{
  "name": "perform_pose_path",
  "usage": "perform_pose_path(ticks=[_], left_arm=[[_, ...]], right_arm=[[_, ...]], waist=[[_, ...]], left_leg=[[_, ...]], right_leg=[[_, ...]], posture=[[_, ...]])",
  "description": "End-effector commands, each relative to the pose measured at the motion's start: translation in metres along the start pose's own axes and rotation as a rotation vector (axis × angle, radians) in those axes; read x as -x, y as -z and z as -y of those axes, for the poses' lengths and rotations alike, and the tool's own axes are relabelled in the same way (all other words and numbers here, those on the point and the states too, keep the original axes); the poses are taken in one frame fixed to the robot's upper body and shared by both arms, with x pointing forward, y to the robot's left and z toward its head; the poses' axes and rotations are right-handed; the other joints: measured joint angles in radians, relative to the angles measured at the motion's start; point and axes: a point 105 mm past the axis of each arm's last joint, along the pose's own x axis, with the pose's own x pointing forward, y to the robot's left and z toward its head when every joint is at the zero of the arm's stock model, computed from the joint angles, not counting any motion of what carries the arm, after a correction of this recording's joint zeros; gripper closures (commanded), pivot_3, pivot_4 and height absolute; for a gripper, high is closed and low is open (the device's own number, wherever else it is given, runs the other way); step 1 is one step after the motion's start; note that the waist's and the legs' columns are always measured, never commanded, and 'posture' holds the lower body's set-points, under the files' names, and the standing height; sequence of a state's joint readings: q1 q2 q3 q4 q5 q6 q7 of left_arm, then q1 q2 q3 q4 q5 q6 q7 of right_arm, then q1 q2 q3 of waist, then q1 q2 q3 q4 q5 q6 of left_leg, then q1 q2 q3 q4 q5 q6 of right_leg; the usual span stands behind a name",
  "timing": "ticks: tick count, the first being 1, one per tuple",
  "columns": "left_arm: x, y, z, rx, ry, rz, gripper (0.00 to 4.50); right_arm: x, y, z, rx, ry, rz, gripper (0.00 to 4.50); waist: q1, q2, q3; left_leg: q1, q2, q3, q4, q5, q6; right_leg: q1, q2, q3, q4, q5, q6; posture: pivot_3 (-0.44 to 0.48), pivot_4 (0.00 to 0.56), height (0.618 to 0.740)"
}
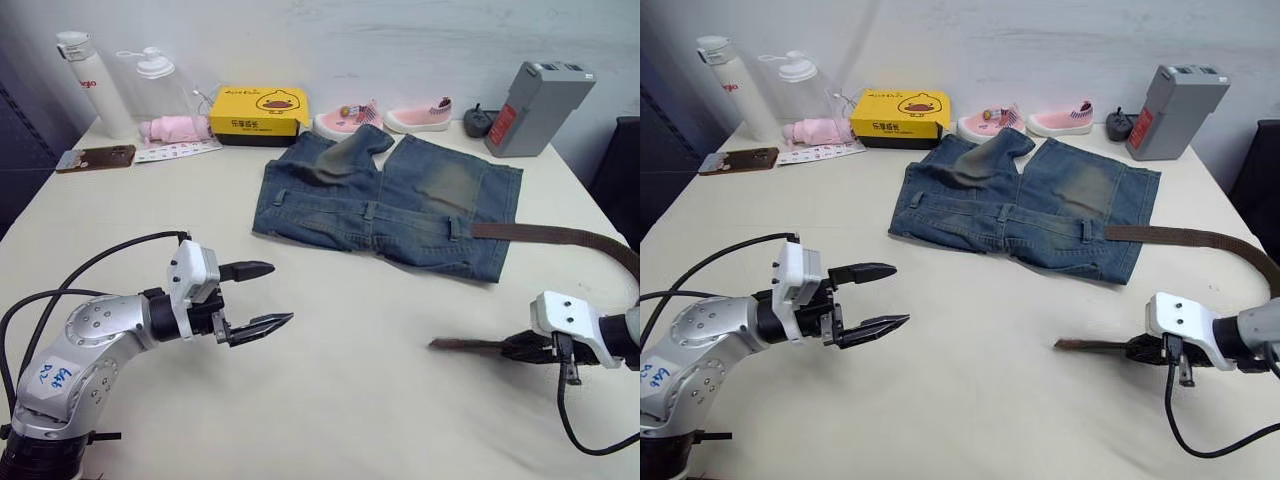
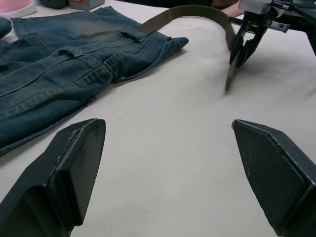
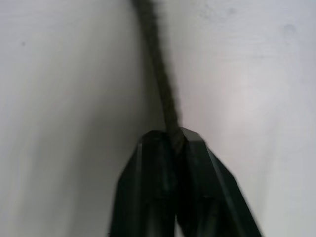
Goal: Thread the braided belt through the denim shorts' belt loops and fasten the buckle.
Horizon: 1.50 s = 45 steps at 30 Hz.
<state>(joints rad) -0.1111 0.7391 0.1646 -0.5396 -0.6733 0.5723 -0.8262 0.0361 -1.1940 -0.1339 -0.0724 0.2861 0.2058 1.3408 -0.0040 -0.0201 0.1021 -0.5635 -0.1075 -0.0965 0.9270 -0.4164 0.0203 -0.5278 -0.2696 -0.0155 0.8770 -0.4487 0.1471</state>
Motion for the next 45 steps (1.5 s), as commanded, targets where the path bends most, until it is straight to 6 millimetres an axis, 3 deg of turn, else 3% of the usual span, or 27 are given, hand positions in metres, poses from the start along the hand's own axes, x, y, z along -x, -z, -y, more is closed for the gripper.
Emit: perform_pose_path(ticks=[1,4,9,13,19,20,21,24,29,36,42,45], left_arm=[[-0.008,-0.01,0.006,-0.019,0.081,0.031,0.0],[-0.026,-0.008,0.013,-0.04,0.197,0.019,0.0],[-0.053,-0.01,0.026,-0.028,0.377,0.025,0.0],[-0.071,-0.009,0.022,-0.021,0.402,0.027,0.0],[-0.081,-0.009,0.02,-0.001,0.421,0.042,0.0],[-0.082,-0.007,0.02,0.002,0.422,0.039,0.6],[-0.082,-0.006,0.021,0.001,0.423,0.039,0.84],[-0.084,-0.007,0.021,0.009,0.426,0.057,2.11],[-0.089,-0.009,0.023,0.007,0.43,0.074,4.4],[-0.093,-0.008,0.021,0.046,0.396,0.085,4.47],[-0.098,-0.013,0.012,0.234,0.302,0.153,4.5],[-0.098,-0.014,0.011,0.379,0.28,0.191,4.5]], right_arm=[[-0.007,-0.043,-0.005,0.091,-0.033,0.144,4.45],[-0.013,-0.08,-0.009,0.177,-0.048,0.224,4.45],[-0.022,-0.11,-0.016,0.277,-0.066,0.263,4.45],[-0.025,-0.118,-0.021,0.308,-0.082,0.269,4.45],[-0.026,-0.119,-0.024,0.31,-0.076,0.268,4.45],[-0.026,-0.119,-0.023,0.311,-0.073,0.268,4.5],[-0.026,-0.119,-0.024,0.311,-0.071,0.269,4.5],[-0.026,-0.12,-0.025,0.308,-0.069,0.273,4.5],[-0.026,-0.12,-0.026,0.312,-0.068,0.272,4.5],[-0.025,-0.123,-0.018,0.271,-0.021,0.295,4.5],[-0.004,-0.132,0.0,0.076,0.11,0.412,2.03],[0.022,-0.143,0.012,-0.092,0.168,0.593,0.78]], waist=[[0.0,0.002,0.001],[0.004,0.011,0.003],[0.011,0.01,0.004],[0.016,0.009,0.004],[0.016,0.008,0.005],[0.016,0.008,0.005],[0.016,0.008,0.005],[0.015,0.008,0.005],[0.016,0.008,0.005],[0.016,0.008,0.005],[0.017,0.008,0.005],[0.022,0.008,0.005]], left_leg=[[-0.001,0.001,0.0,0.0,0.0,0.0],[-0.002,0.001,0.0,0.0,0.001,-0.002],[-0.002,0.0,-0.004,-0.001,0.003,-0.007],[-0.003,-0.003,-0.004,-0.001,0.004,-0.007],[-0.002,-0.002,-0.004,-0.001,0.004,-0.007],[-0.002,-0.002,-0.004,-0.001,0.004,-0.007],[-0.002,-0.002,-0.004,-0.001,0.004,-0.007],[-0.002,-0.002,-0.004,-0.001,0.005,-0.007],[-0.001,-0.002,-0.004,-0.001,0.006,-0.007],[-0.001,-0.002,-0.004,-0.001,0.006,-0.007],[-0.001,-0.002,-0.004,-0.001,0.006,-0.007],[-0.001,-0.002,-0.005,-0.001,0.006,-0.007]], right_leg=[[0.0,0.0,0.0,0.001,0.0,0.0],[0.0,-0.001,0.0,0.001,0.0,0.002],[-0.003,0.0,-0.001,-0.001,0.0,0.002],[-0.001,0.0,-0.002,-0.005,0.0,0.003],[0.006,0.0,-0.002,-0.007,0.001,0.004],[0.006,-0.001,-0.002,-0.007,0.001,0.004],[0.006,-0.001,-0.002,-0.007,0.001,0.004],[0.007,-0.001,-0.002,-0.007,0.001,0.004],[0.007,-0.001,-0.003,-0.007,0.001,0.004],[0.007,-0.001,-0.003,-0.007,0.001,0.004],[0.008,-0.001,-0.002,-0.007,0.001,0.004],[0.008,0.0,-0.001,-0.007,0.001,0.004]], posture=[[0.0,0.15,0.624],[0.0,0.15,0.624],[0.0,0.15,0.624],[0.0,0.15,0.624],[0.0,0.15,0.624],[0.0,0.15,0.624],[0.0,0.15,0.624],[0.0,0.15,0.624],[0.0,0.15,0.624],[0.0,0.15,0.624],[0.0,0.15,0.624],[0.0,0.15,0.624]])
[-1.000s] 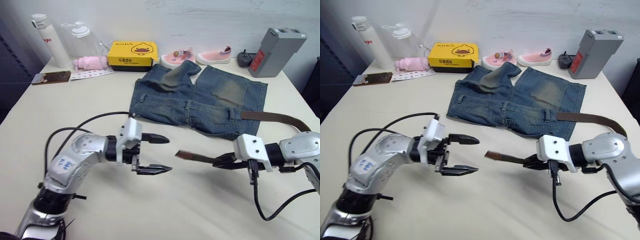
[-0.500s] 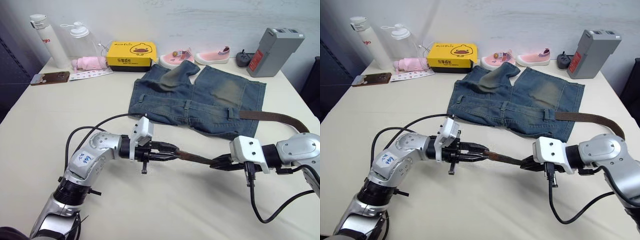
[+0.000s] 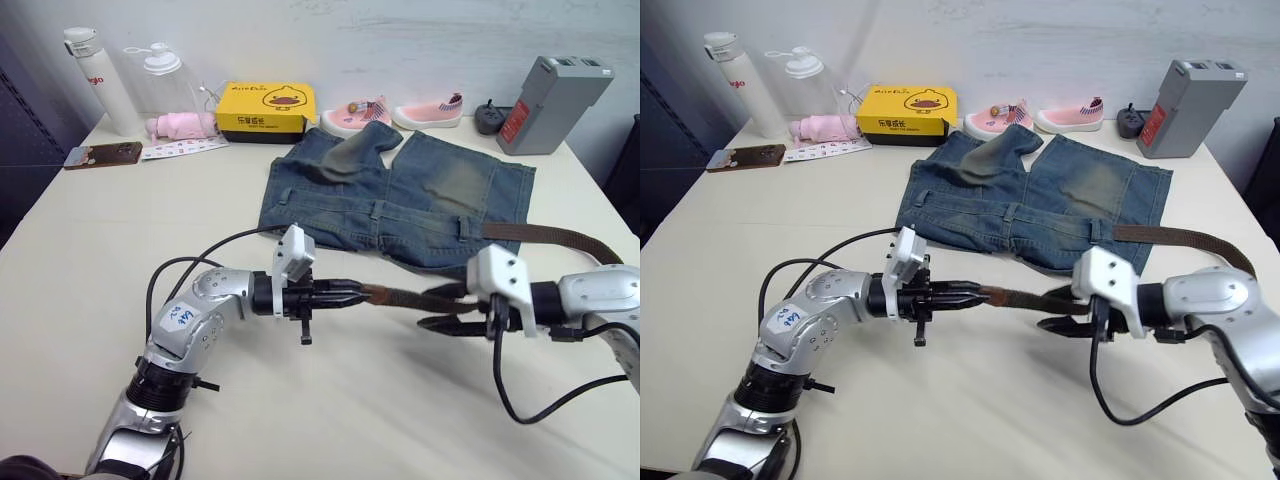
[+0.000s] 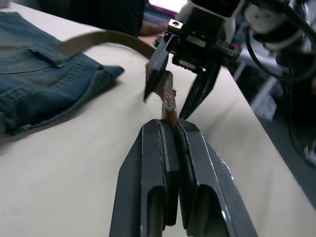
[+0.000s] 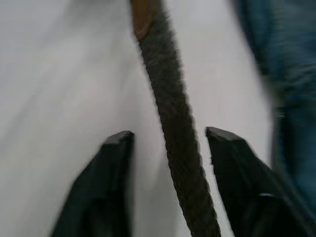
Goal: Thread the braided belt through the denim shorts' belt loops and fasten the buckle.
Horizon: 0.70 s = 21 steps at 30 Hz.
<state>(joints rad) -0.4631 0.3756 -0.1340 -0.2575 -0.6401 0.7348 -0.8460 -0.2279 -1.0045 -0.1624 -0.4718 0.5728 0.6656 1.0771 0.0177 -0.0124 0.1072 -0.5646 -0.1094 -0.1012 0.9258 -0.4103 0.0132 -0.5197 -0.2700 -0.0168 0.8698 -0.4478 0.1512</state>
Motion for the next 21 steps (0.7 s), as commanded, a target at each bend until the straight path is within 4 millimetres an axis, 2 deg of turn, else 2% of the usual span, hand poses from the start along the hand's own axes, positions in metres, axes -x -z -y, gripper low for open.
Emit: perform_pose_path(ticks=[1,4,6,8,10,15,19,21], left_arm=[[0.003,-0.009,0.001,0.151,-0.028,0.096,4.5],[0.002,-0.011,-0.004,0.334,-0.077,0.175,4.5],[0.003,-0.013,-0.003,0.439,-0.079,0.228,4.5],[0.005,-0.017,-0.002,0.521,-0.074,0.284,4.5],[0.007,-0.022,-0.004,0.585,-0.076,0.337,4.5],[0.012,-0.033,0.003,0.678,-0.045,0.412,4.5],[0.014,-0.034,0.009,0.701,-0.042,0.402,4.5],[0.014,-0.033,0.01,0.713,-0.045,0.401,4.5]], right_arm=[[0.025,-0.034,0.014,-0.161,0.101,0.232,0.49],[0.039,-0.055,0.009,-0.384,0.051,0.482,0.49],[0.04,-0.057,0.002,-0.486,0.029,0.554,0.49],[0.036,-0.06,-0.013,-0.62,-0.05,0.632,0.49],[0.022,-0.051,-0.028,-0.768,-0.094,0.635,0.49],[-0.013,-0.024,-0.036,-1.159,-0.044,0.658,0.49],[-0.03,-0.02,-0.025,-1.351,0.026,0.808,0.49],[-0.032,-0.02,-0.014,-1.417,0.062,0.892,0.49]], waist=[[0.0,0.0,0.0],[0.005,-0.001,0.0],[0.006,-0.002,0.0],[0.007,-0.002,0.0],[0.008,-0.002,0.0],[-0.002,-0.003,-0.001],[-0.006,-0.004,-0.002],[-0.009,-0.003,-0.002]], left_leg=[[0.0,0.0,0.0,0.0,0.0,0.0],[0.0,0.0,0.0,0.0,0.0,0.0],[0.0,0.001,-0.001,0.001,0.0,0.0],[0.0,0.001,-0.001,0.0,0.0,0.0],[0.0,0.0,-0.001,0.0,0.0,0.0],[-0.001,0.001,0.001,0.002,0.0,0.0],[-0.001,0.001,0.002,0.002,0.001,0.0],[-0.001,0.001,0.002,0.002,0.001,0.0]], right_leg=[[0.0,0.0,0.0,0.0,0.0,0.0],[0.0,0.0,0.002,0.001,0.0,0.001],[0.0,0.0,0.004,0.001,0.0,0.001],[0.0,0.0,0.005,0.001,0.0,0.001],[0.0,0.0,0.007,0.002,0.0,0.001],[-0.003,0.001,0.012,0.002,0.0,0.001],[-0.005,0.004,0.017,0.004,0.0,0.001],[-0.007,0.008,0.022,0.006,0.0,0.001]], posture=[[0.0,0.15,0.624],[0.0,0.15,0.624],[0.0,0.15,0.624],[0.0,0.15,0.624],[0.0,0.15,0.624],[0.0,0.15,0.624],[0.0,0.15,0.624],[0.0,0.15,0.624]])
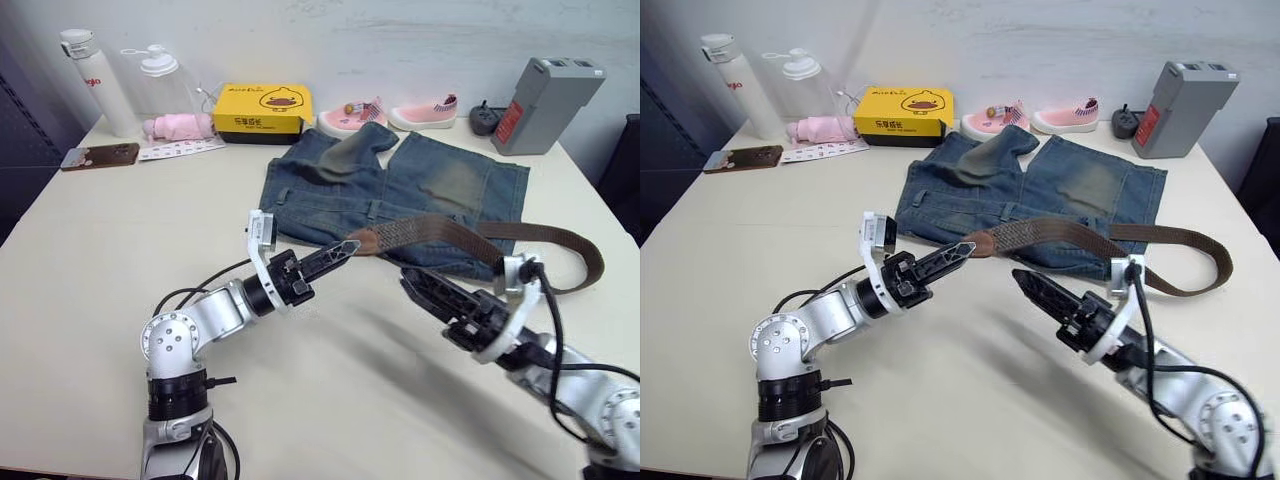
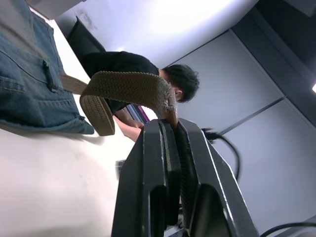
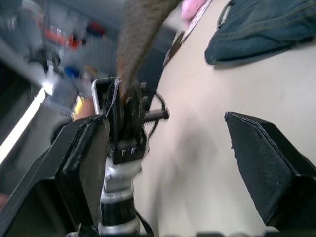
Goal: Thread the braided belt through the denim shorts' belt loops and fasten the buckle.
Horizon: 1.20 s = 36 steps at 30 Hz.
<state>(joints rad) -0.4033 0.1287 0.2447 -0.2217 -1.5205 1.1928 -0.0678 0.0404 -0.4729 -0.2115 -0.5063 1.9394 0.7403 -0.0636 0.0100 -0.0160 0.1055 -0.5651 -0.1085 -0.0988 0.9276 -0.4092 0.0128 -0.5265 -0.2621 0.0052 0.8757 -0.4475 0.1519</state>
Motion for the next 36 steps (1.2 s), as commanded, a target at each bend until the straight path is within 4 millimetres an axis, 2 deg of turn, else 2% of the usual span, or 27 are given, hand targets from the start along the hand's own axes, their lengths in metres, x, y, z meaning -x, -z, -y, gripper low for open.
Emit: perform_pose_path(ticks=[1,3,7,8,9,10,12,17,23,24,26,27,28,29,32,33,34,36], left_arm=[[-0.001,0.001,0.013,0.003,0.038,0.006,4.5],[-0.001,0.001,0.014,0.012,0.033,0.009,4.5],[-0.001,0.001,0.015,0.017,0.028,0.007,4.5],[-0.001,0.001,0.016,0.018,0.027,0.006,4.5],[-0.001,0.001,0.016,0.018,0.026,0.006,4.5],[-0.001,0.001,0.016,0.018,0.025,0.006,4.5],[-0.001,0.0,0.016,0.016,0.022,0.005,4.5],[-0.001,0.002,0.017,-0.005,0.016,-0.023,4.5],[-0.002,0.008,0.005,-0.101,-0.056,-0.08,4.5],[-0.002,0.008,0.005,-0.132,-0.053,-0.094,3.71],[-0.003,0.007,0.004,-0.186,-0.05,-0.118,3.06],[-0.004,0.006,-0.005,-0.272,-0.101,-0.153,2.73],[-0.005,0.005,-0.016,-0.384,-0.155,-0.202,2.08],[-0.005,0.004,-0.023,-0.466,-0.188,-0.241,1.94],[-0.007,-0.007,-0.065,-1.051,-0.332,-0.46,0.93],[-0.008,-0.012,-0.077,-1.275,-0.346,-0.549,0.36],[-0.009,-0.017,-0.084,-1.406,-0.342,-0.6,0.04],[-0.011,-0.029,-0.097,-1.562,-0.346,-0.647,0.04]], right_arm=[[-0.011,-0.022,-0.005,-0.097,-0.029,0.182,0.49],[-0.012,-0.032,-0.007,-0.132,-0.054,0.261,0.49],[-0.014,-0.033,-0.012,-0.135,-0.079,0.267,0.49],[-0.014,-0.032,-0.011,-0.13,-0.07,0.259,0.98],[-0.014,-0.032,-0.01,-0.134,-0.059,0.26,1.24],[-0.014,-0.032,-0.01,-0.137,-0.057,0.263,1.92],[-0.015,-0.031,-0.01,-0.138,-0.055,0.263,2.43],[-0.017,-0.036,-0.018,-0.142,-0.092,0.295,4.48],[-0.016,-0.045,-0.024,-0.168,-0.122,0.366,4.48],[-0.014,-0.048,-0.024,-0.164,-0.114,0.383,4.5],[-0.01,-0.054,-0.022,-0.162,-0.1,0.415,4.5],[-0.005,-0.06,-0.019,-0.164,-0.084,0.454,4.5],[0.0,-0.066,-0.015,-0.169,-0.074,0.489,4.5],[0.003,-0.07,-0.013,-0.173,-0.066,0.512,4.5],[0.017,-0.081,-0.011,-0.176,-0.093,0.593,4.5],[0.02,-0.082,-0.012,-0.171,-0.106,0.605,4.5],[0.021,-0.082,-0.013,-0.168,-0.116,0.609,4.5],[0.022,-0.082,-0.016,-0.163,-0.142,0.612,4.5]], waist=[[-0.001,0.0,0.0],[-0.001,0.0,0.0],[0.005,0.001,-0.001],[0.006,0.001,-0.001],[0.007,0.001,-0.001],[0.008,0.001,-0.001],[0.01,0.0,-0.001],[0.01,0.001,-0.001],[0.011,0.001,-0.002],[0.011,0.001,-0.002],[0.011,0.001,-0.002],[0.011,0.001,-0.002],[0.011,0.001,-0.002],[0.011,0.001,-0.002],[0.014,0.001,-0.002],[0.015,0.001,-0.002],[0.018,0.001,-0.002],[0.017,0.002,-0.004]], left_leg=[[0.0,0.0,0.0,0.0,0.0,0.0],[-0.001,-0.001,0.0,0.0,0.0,0.0],[0.001,-0.001,-0.001,0.001,-0.002,-0.002],[0.001,-0.001,-0.002,0.001,-0.002,-0.002],[0.001,-0.001,-0.002,0.001,-0.002,-0.003],[0.001,-0.001,-0.002,0.001,-0.003,-0.003],[0.001,-0.001,-0.002,0.001,-0.003,-0.003],[-0.001,0.0,-0.001,0.001,-0.005,-0.001],[-0.001,0.001,-0.001,0.001,-0.006,0.001],[-0.001,0.001,-0.001,0.001,-0.006,0.001],[-0.001,0.001,-0.001,0.001,-0.006,0.001],[-0.001,0.001,-0.001,0.001,-0.006,0.001],[-0.001,0.001,-0.001,0.001,-0.006,0.001],[-0.001,0.001,-0.001,0.001,-0.006,0.001],[-0.001,0.001,-0.001,0.001,-0.006,0.001],[-0.001,0.001,-0.001,0.001,-0.006,0.0],[-0.001,0.001,0.001,0.001,-0.006,0.0],[-0.003,0.001,0.005,0.001,-0.007,0.001]], right_leg=[[-0.002,0.006,0.001,0.002,0.0,0.0],[-0.006,0.01,0.004,0.005,0.0,0.0],[-0.012,0.013,0.006,0.016,0.0,-0.001],[-0.012,0.013,0.007,0.017,-0.001,-0.001],[-0.013,0.014,0.007,0.018,-0.001,-0.002],[-0.015,0.014,0.009,0.022,-0.001,-0.002],[-0.017,0.014,0.012,0.023,-0.001,-0.003],[-0.02,0.021,0.024,0.024,-0.002,-0.004],[-0.021,0.025,0.029,0.025,-0.003,-0.006],[-0.021,0.025,0.029,0.026,-0.003,-0.006],[-0.022,0.025,0.029,0.026,-0.003,-0.007],[-0.022,0.025,0.029,0.026,-0.003,-0.007],[-0.022,0.026,0.029,0.026,-0.003,-0.007],[-0.022,0.026,0.029,0.027,-0.003,-0.007],[-0.022,0.026,0.029,0.027,-0.003,-0.007],[-0.022,0.026,0.029,0.028,-0.004,-0.008],[-0.022,0.026,0.029,0.026,-0.005,-0.011],[-0.02,0.025,0.031,0.027,-0.008,-0.017]], posture=[[0.0,0.15,0.624],[0.0,0.15,0.624],[0.0,0.15,0.624],[0.0,0.15,0.624],[0.0,0.15,0.624],[0.0,0.15,0.624],[0.0,0.15,0.624],[0.0,0.15,0.624],[0.0,0.15,0.624],[0.0,0.15,0.624],[0.0,0.15,0.624],[0.0,0.15,0.624],[0.0,0.15,0.624],[0.0,0.15,0.624],[0.0,0.15,0.624],[0.0,0.15,0.624],[0.0,0.15,0.624],[0.0,0.15,0.624]])
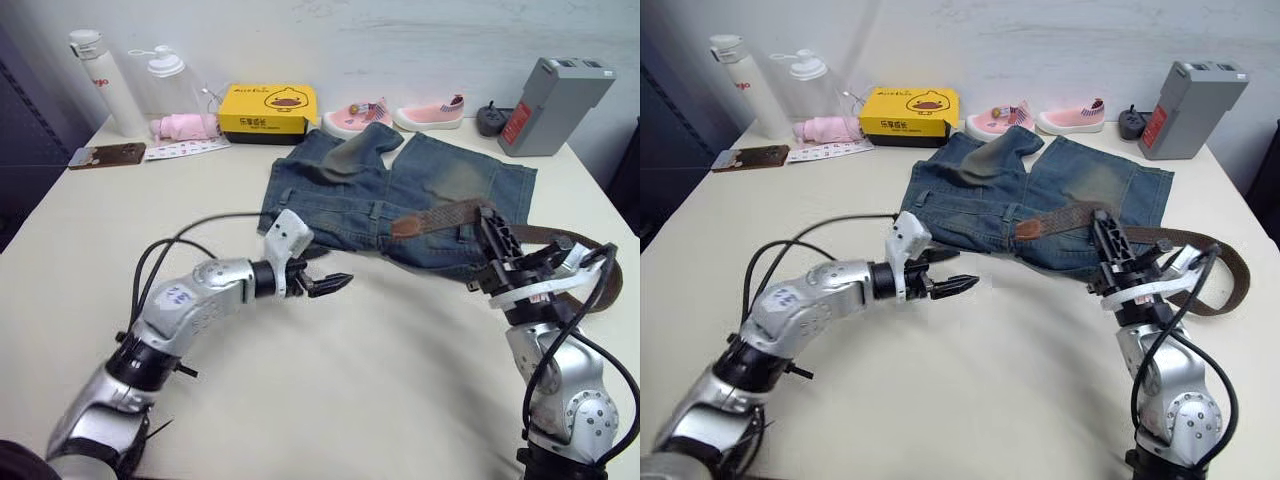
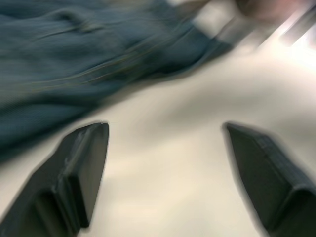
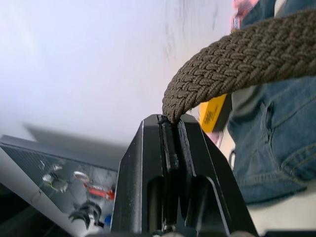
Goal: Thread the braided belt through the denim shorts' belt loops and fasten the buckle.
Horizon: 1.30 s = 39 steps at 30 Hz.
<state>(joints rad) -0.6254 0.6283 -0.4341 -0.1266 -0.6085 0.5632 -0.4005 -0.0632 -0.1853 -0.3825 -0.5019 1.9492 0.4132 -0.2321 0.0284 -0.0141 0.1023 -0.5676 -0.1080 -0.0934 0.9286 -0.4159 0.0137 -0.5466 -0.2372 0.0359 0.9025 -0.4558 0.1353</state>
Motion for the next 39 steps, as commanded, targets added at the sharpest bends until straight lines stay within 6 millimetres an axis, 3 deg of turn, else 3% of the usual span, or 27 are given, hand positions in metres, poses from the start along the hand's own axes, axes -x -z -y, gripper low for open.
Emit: perform_pose_path(ticks=[1,4,9,13,20,25,27,31,33,39], left_arm=[[-0.018,0.008,-0.033,-0.606,-0.065,-0.092,0.04],[-0.026,0.022,-0.056,-0.803,-0.087,-0.189,0.04],[-0.04,0.027,-0.083,-0.895,-0.157,-0.251,0.04],[-0.044,0.039,-0.092,-0.902,-0.165,-0.311,1.29],[-0.044,0.049,-0.095,-0.851,-0.165,-0.339,4.48],[-0.039,0.048,-0.094,-0.776,-0.163,-0.293,4.48],[-0.027,0.053,-0.087,-0.772,-0.135,-0.262,4.48],[0.015,0.068,-0.054,-0.717,-0.109,-0.218,4.48],[0.037,0.076,-0.036,-0.694,-0.119,-0.235,4.48],[0.105,0.091,0.013,-0.604,-0.201,-0.308,4.48]], right_arm=[[0.005,-0.004,-0.017,-0.009,-0.11,0.024,4.5],[0.006,-0.004,-0.021,-0.011,-0.136,0.029,4.5],[0.008,-0.006,-0.026,-0.012,-0.163,0.051,4.5],[0.009,-0.007,-0.028,-0.011,-0.173,0.058,4.5],[0.012,-0.009,-0.031,-0.006,-0.18,0.07,4.5],[0.013,-0.009,-0.031,0.001,-0.182,0.07,4.5],[0.015,-0.009,-0.032,0.015,-0.185,0.066,4.5],[0.019,-0.011,-0.033,0.063,-0.176,0.044,4.5],[0.021,-0.012,-0.032,0.095,-0.16,0.022,4.5],[0.023,-0.012,-0.033,0.227,-0.129,-0.097,4.5]], waist=[[-0.005,0.001,0.0],[-0.006,-0.001,-0.001],[-0.005,-0.004,-0.003],[-0.008,-0.006,-0.004],[-0.009,-0.004,-0.006],[-0.011,-0.003,-0.008],[-0.018,-0.003,-0.01],[-0.06,0.004,-0.017],[-0.069,0.004,-0.018],[-0.081,0.009,-0.02]], left_leg=[[-0.002,0.0,0.001,0.0,0.0,0.001],[-0.002,0.0,-0.003,0.0,-0.001,0.002],[0.0,0.0,-0.006,0.0,-0.001,0.002],[0.001,0.0,-0.006,0.0,0.0,0.003],[0.005,0.0,-0.007,-0.001,0.0,0.003],[0.005,0.0,-0.009,-0.002,0.0,0.002],[0.005,0.0,-0.01,-0.002,0.0,0.002],[0.01,-0.005,-0.026,-0.003,-0.004,0.0],[0.023,-0.013,-0.04,-0.01,-0.007,-0.005],[0.04,-0.018,-0.046,-0.019,-0.021,-0.007]], right_leg=[[0.0,-0.001,0.001,0.0,0.0,0.0],[-0.005,0.0,-0.001,0.001,0.0,0.0],[-0.003,0.0,-0.002,-0.001,0.0,0.001],[-0.002,0.001,-0.002,-0.003,0.001,0.003],[-0.001,0.001,-0.002,-0.003,0.004,0.021],[-0.003,0.001,-0.002,-0.005,0.002,0.033],[-0.002,0.002,-0.002,-0.004,0.002,0.034],[-0.004,0.002,-0.004,-0.009,0.003,0.034],[-0.002,0.002,-0.003,-0.013,0.004,0.036],[-0.003,0.001,0.0,-0.02,0.004,0.037]], posture=[[0.0,0.15,0.624],[0.0,0.15,0.624],[0.0,0.15,0.624],[0.0,0.15,0.624],[0.0,0.15,0.624],[0.0,0.15,0.624],[0.0,0.15,0.624],[0.0,0.15,0.624],[0.0,0.15,0.624],[0.0,0.15,0.624]])
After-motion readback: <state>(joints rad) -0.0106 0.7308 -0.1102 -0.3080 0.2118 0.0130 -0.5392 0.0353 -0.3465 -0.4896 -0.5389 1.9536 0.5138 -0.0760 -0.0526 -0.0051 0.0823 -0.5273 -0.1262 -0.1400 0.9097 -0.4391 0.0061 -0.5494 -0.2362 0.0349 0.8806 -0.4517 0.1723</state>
